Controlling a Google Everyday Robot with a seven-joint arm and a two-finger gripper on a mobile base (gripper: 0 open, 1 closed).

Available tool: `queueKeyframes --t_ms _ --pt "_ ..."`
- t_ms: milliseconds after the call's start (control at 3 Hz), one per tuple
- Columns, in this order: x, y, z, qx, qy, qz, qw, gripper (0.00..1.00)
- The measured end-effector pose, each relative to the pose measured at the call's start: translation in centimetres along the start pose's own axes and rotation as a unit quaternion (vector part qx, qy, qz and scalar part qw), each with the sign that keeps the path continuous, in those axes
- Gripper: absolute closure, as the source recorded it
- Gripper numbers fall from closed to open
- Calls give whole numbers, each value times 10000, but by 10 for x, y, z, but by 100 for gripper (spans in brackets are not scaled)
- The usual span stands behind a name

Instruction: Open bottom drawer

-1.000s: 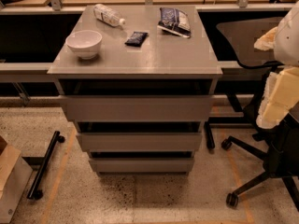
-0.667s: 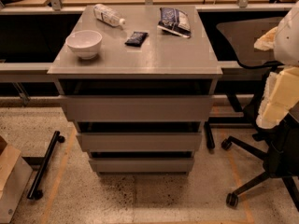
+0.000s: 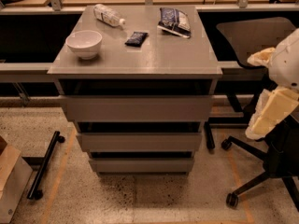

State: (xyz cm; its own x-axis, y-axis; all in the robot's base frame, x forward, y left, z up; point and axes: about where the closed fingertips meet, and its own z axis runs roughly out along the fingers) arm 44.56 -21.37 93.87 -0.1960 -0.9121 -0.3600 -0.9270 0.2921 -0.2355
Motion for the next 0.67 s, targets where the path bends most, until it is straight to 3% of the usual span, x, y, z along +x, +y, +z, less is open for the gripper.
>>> queueKeyframes --t_ms 333,667 --pt "7 -4 30 -83 -492 -39 9987 0" --pt "14 -8 69 -251 -705 50 9972 0"
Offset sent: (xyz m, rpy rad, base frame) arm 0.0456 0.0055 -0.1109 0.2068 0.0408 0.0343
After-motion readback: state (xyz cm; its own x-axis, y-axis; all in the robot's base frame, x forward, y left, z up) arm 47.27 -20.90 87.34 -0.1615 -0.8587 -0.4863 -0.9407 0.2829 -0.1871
